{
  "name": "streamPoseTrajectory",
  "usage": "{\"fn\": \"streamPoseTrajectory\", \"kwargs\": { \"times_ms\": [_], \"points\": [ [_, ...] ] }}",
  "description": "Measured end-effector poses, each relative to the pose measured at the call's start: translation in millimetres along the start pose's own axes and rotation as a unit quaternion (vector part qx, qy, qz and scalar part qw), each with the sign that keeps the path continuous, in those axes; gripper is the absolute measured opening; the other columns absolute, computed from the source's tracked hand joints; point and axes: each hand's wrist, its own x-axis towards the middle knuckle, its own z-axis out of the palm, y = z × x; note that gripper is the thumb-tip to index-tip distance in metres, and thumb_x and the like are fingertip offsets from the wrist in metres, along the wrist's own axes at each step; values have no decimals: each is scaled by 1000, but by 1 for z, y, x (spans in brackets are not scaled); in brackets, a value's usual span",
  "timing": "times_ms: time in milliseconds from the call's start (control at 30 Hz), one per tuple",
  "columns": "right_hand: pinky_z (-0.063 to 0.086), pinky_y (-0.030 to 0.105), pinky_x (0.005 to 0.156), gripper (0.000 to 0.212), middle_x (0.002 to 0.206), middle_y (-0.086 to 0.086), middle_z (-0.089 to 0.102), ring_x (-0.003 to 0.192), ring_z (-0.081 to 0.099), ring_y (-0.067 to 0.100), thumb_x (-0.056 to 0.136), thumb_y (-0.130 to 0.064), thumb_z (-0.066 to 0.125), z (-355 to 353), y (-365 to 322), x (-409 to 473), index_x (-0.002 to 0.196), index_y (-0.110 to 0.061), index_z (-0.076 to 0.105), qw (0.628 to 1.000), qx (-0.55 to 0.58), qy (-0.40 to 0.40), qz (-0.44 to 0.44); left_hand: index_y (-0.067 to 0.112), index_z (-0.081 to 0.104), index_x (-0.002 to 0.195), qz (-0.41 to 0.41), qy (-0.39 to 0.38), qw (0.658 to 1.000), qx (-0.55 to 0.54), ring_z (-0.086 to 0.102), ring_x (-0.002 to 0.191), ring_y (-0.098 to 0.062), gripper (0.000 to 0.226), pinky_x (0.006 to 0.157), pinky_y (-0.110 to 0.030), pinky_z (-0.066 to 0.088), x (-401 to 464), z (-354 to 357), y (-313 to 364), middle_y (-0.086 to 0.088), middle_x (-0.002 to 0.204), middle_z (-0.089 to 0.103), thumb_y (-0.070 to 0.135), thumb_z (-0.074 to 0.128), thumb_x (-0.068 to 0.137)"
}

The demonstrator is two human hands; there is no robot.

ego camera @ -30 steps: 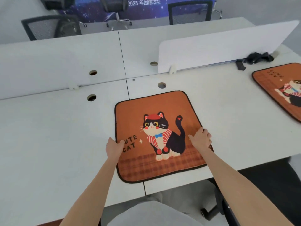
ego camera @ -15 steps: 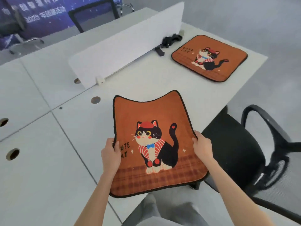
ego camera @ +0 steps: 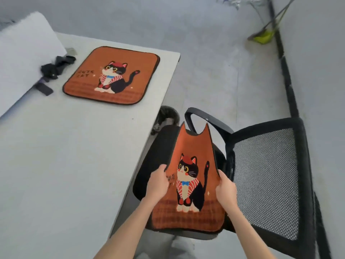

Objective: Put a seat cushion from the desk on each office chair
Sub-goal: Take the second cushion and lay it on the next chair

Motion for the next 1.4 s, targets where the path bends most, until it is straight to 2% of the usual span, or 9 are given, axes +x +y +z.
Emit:
{"fn": "streamPoseTrajectory", "kwargs": {
  "times_ms": [133, 300, 467, 600, 700, 833, 1000, 1200, 1400],
  "points": [
    [53, 39, 85, 50, 110, 14, 66, 95, 63, 29, 90, 2, 35, 21, 5, 46, 136, -16, 43, 997, 51, 18, 59, 7, 53, 126, -8, 43, 999, 32, 56, 116, -24, 34, 98, -32, 44, 74, 11, 7, -11, 126, 60, 14, 42, 95],
    [49, 38, 91, 43, 115, 17, 64, 101, 61, 32, 94, -3, 37, 62, 26, 83, 136, -11, 43, 988, 99, 56, 104, 4, 54, 125, -49, 61, 997, -4, 57, 116, -26, 33, 99, -35, 44, 154, 20, -15, -14, 125, 61, 9, 49, 92],
    [39, 40, 103, 60, 139, 19, 44, 124, 46, 32, 91, -2, 40, 124, 75, 117, 146, -8, 16, 986, 2, -62, 153, 8, 41, 136, -100, -15, 995, -4, 47, 126, -28, 44, 104, -38, 39, 197, 65, -58, -12, 137, 50, 8, 47, 93],
    [29, 34, 110, 56, 146, 16, 33, 136, 31, 29, 89, -1, 43, 154, 95, 140, 142, -2, 24, 988, -59, -96, 106, 8, 41, 135, -146, -23, 989, -17, 45, 129, -27, 47, 106, -38, 39, 193, 109, -104, -13, 140, 48, 5, 50, 90],
    [31, 35, 109, 50, 142, 16, 39, 133, 35, 30, 88, -1, 43, 169, 103, 172, 138, -2, 33, 988, -105, -108, 45, 4, 35, 137, -266, 16, 961, -79, 43, 129, -32, 52, 107, -42, 37, 178, 138, -137, -18, 140, 44, 5, 52, 88],
    [23, 38, 115, 55, 153, 15, 22, 143, 16, 28, 92, -5, 41, 174, 98, 237, 143, -3, 23, 973, -189, -132, -29, -4, 36, 132, -430, 70, 885, -164, 43, 123, -42, 49, 104, -49, 38, 151, 172, -164, -26, 138, 40, 7, 53, 88],
    [22, 42, 115, 61, 157, 12, 8, 145, 3, 29, 94, -14, 44, 173, 81, 305, 146, -7, 15, 945, -280, -135, -105, 0, 33, 135, -450, 148, 865, -165, 30, 128, -43, 57, 101, -52, 37, 147, 196, -174, -26, 144, 23, 3, 58, 85],
    [20, 47, 117, 49, 155, 16, 14, 144, 7, 33, 93, -17, 44, 185, 80, 340, 138, -3, 31, 936, -307, -128, -115, 11, 30, 138, -473, 193, 844, -161, 28, 129, -40, 62, 101, -50, 36, 147, 208, -175, -27, 141, 27, 5, 60, 84],
    [15, 56, 112, 79, 150, 19, 24, 140, 21, 36, 85, -24, 60, 183, 79, 355, 144, -2, 13, 943, -301, -112, -92, 3, 26, 137, -528, 231, 783, -235, 43, 122, -46, 61, 100, -52, 38, 149, 211, -178, -30, 138, 36, 6, 58, 86]
  ]
}}
